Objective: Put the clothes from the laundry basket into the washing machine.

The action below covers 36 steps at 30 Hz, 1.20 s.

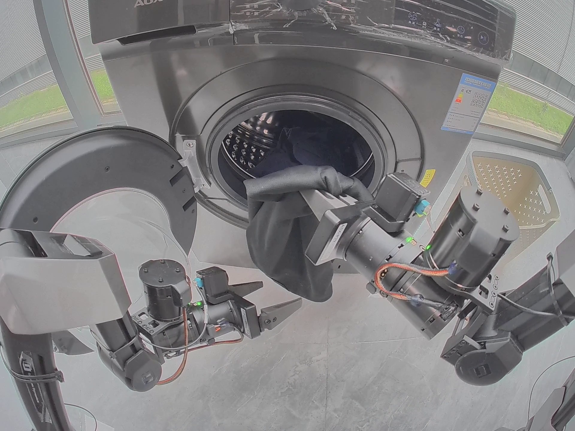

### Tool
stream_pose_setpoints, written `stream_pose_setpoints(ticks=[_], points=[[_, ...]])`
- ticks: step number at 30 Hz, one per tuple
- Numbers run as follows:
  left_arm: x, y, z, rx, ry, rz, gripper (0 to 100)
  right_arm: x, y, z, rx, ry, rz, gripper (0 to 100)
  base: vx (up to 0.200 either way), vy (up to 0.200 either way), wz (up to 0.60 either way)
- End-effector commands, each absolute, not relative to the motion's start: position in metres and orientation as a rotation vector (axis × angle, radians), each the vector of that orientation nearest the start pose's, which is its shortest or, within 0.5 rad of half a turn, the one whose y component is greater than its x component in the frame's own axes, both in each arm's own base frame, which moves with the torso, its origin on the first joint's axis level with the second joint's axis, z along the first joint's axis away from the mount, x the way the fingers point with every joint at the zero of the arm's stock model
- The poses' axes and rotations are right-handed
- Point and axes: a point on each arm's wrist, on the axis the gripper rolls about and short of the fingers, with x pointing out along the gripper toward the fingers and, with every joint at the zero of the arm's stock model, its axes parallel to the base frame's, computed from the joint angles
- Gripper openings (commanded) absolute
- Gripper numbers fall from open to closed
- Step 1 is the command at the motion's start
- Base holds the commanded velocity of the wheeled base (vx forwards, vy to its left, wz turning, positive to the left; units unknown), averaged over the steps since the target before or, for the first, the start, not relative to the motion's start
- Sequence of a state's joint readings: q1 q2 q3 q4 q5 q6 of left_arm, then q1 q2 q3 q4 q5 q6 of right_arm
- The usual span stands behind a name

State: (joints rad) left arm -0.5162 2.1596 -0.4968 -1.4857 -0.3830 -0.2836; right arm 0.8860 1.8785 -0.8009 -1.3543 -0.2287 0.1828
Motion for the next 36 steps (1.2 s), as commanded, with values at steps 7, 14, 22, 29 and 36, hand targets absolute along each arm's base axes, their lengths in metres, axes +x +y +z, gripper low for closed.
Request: stream_pose_setpoints(ticks=[7, 14, 22, 29, 36], points=[[0.295, -0.186, 0.041, -0.256, 0.295, -0.888, 100, 0.216, 0.26, 0.195, 0.324, -0.176, 0.681, 0, 0.0, 0.0, 0.0], [0.305, -0.192, 0.038, -0.262, 0.266, -0.886, 100, 0.216, 0.26, 0.195, 0.325, -0.179, 0.681, 0, 0.0, 0.0, 0.0], [0.312, -0.197, 0.047, -0.29, 0.223, -0.885, 100, 0.215, 0.262, 0.194, 0.326, -0.173, 0.688, 0, 0.0, 0.0, 0.0], [0.316, -0.202, 0.049, -0.295, 0.181, -0.863, 100, 0.214, 0.262, 0.193, 0.326, -0.171, 0.691, 0, 0.0, 0.0, 0.0], [0.314, -0.202, 0.05, -0.297, 0.157, -0.855, 0, 0.214, 0.262, 0.192, 0.328, -0.176, 0.688, 0, 0.0, 0.0, 0.0]])
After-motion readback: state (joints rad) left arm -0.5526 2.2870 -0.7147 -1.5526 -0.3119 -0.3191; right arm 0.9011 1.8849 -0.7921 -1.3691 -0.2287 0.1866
